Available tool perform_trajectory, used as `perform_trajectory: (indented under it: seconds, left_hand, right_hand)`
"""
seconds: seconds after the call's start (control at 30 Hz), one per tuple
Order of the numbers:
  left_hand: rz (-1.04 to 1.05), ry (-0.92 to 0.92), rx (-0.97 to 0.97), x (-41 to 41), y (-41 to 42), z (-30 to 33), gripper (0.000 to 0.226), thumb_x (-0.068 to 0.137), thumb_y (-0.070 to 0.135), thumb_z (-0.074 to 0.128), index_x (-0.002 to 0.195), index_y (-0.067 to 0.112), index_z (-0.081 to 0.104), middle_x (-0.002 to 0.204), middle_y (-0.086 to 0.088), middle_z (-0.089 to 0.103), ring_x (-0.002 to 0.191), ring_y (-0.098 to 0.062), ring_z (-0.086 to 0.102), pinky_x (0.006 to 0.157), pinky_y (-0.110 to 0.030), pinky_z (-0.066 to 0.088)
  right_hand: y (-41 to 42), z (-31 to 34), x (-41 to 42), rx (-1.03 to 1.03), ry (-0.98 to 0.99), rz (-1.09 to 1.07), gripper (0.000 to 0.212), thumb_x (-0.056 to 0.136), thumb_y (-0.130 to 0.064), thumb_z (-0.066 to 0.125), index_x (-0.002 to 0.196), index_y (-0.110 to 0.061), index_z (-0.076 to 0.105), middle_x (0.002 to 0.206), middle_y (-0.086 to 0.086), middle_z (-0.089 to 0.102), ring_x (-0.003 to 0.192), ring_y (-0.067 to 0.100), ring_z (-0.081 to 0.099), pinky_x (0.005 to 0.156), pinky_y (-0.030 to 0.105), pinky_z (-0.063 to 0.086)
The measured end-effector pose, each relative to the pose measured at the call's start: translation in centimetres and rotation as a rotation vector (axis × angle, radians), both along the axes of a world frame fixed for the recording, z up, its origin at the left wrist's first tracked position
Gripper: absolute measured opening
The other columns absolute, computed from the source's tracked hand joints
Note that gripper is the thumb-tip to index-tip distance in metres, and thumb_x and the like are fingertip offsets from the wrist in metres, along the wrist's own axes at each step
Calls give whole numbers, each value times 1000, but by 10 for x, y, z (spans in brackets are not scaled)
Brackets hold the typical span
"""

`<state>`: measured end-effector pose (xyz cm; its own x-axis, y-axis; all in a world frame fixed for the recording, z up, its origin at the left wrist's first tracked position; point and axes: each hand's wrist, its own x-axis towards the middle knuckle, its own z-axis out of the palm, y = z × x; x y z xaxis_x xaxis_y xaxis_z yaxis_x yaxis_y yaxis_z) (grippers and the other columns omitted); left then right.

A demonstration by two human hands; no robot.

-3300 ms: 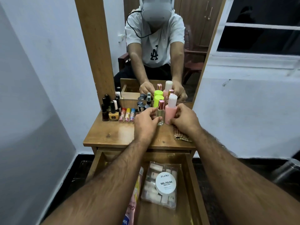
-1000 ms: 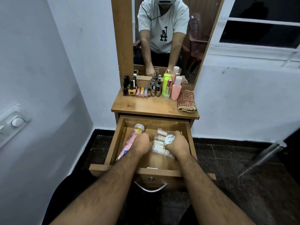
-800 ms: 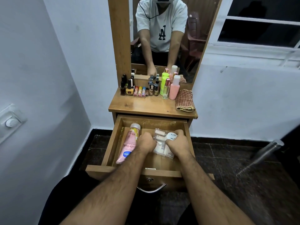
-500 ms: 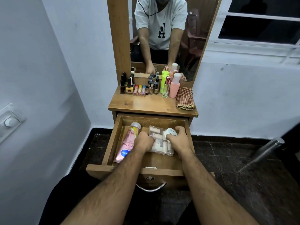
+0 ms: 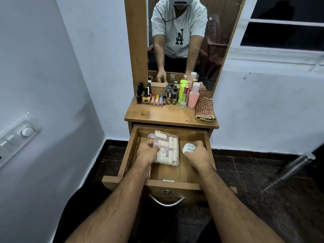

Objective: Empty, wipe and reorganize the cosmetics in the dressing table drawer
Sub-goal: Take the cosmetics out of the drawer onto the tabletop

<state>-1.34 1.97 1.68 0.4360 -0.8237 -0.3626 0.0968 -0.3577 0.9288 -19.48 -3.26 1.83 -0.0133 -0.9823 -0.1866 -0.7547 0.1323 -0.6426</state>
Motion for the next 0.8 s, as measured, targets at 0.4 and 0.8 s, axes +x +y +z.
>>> perform_trajectory:
  seconds: [0.4,0.8]
  left_hand:
    - [64,114,-58,15,27,23,24,96,7,60,120,10,61,97,-2,71,74,-9,70,53,-22,57]
    - [269,434,-202,14,15,63,29,95,4,61,124,4,57,103,-17,72,84,-28,73,67,-40,61]
  right_hand:
    - [14,11,15,-121,64,127,43,90,-27,68,129,-13,57,122,5,64,112,23,60,92,34,50]
    - [37,56,45,245,-999,-3,20,93,-18,68,109,-8,60,90,11,73,67,19,71,55,30,54]
